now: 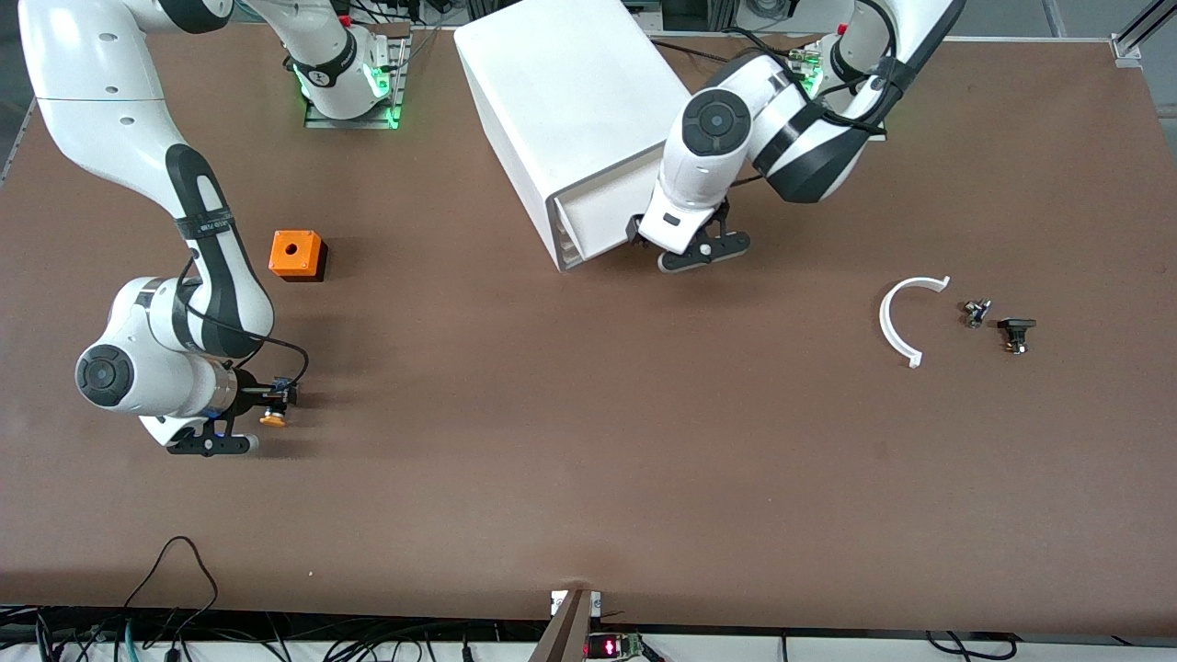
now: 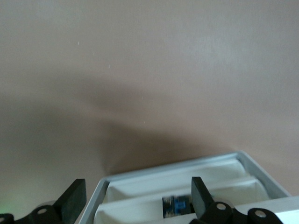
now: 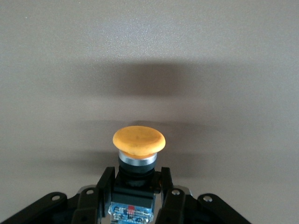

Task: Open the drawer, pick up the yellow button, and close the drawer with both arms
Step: 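Push the drawer shut with the left gripper while the right gripper holds the button, then set the yellow button on the table and open the right gripper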

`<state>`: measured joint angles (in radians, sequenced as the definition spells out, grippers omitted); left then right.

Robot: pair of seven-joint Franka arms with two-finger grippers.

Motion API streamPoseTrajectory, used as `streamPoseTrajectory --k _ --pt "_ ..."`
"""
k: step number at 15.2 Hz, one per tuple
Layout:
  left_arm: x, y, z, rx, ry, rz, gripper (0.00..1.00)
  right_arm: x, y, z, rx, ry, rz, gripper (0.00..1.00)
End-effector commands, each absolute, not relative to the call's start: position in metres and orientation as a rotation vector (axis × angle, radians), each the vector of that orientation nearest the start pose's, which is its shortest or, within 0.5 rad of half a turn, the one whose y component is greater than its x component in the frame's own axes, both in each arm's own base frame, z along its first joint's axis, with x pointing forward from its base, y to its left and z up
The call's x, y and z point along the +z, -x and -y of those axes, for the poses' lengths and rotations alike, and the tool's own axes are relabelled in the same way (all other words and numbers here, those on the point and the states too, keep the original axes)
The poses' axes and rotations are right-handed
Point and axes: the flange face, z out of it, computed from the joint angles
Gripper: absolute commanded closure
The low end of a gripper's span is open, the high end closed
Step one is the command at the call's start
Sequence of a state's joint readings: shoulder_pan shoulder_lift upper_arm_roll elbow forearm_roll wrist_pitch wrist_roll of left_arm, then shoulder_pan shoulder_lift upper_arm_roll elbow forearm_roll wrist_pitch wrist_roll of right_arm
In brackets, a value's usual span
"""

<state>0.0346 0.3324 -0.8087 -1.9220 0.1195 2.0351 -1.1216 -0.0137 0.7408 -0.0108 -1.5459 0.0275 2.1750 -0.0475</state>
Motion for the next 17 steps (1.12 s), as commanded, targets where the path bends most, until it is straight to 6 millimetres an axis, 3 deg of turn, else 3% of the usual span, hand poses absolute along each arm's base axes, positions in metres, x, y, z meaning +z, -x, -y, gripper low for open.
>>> streamPoseTrajectory --k 1,3,9,10,11,14,17 --pt "0.363 -0.417 0.410 0.297 3.051 0.505 0.01 0.205 -0.692 0.018 0.162 3.120 0.038 0.66" --pt "0.360 -0.403 0.424 0.331 3.055 0.481 0.01 0.205 -0.692 0.018 0.162 3.119 0.037 0.57" --pt "0.358 -0.391 0.436 0.450 3.069 0.496 0.01 0.198 -0.691 0.019 0.171 3.117 0.033 0.28" --pt "0.358 -0.391 0.437 0.456 3.070 0.498 0.01 0.204 -0.693 0.019 0.166 3.117 0.028 0.09" --pt "0.359 -0.390 0.437 0.456 3.072 0.493 0.01 0.212 -0.695 0.018 0.150 3.119 0.026 0.00" --pt "0.359 -0.388 0.439 0.463 3.074 0.487 0.01 0.279 -0.696 0.019 0.095 3.120 -0.032 0.00" --pt "0.361 -0.387 0.439 0.469 3.069 0.475 0.01 0.333 -0.698 0.014 -0.019 3.129 -0.018 0.00"
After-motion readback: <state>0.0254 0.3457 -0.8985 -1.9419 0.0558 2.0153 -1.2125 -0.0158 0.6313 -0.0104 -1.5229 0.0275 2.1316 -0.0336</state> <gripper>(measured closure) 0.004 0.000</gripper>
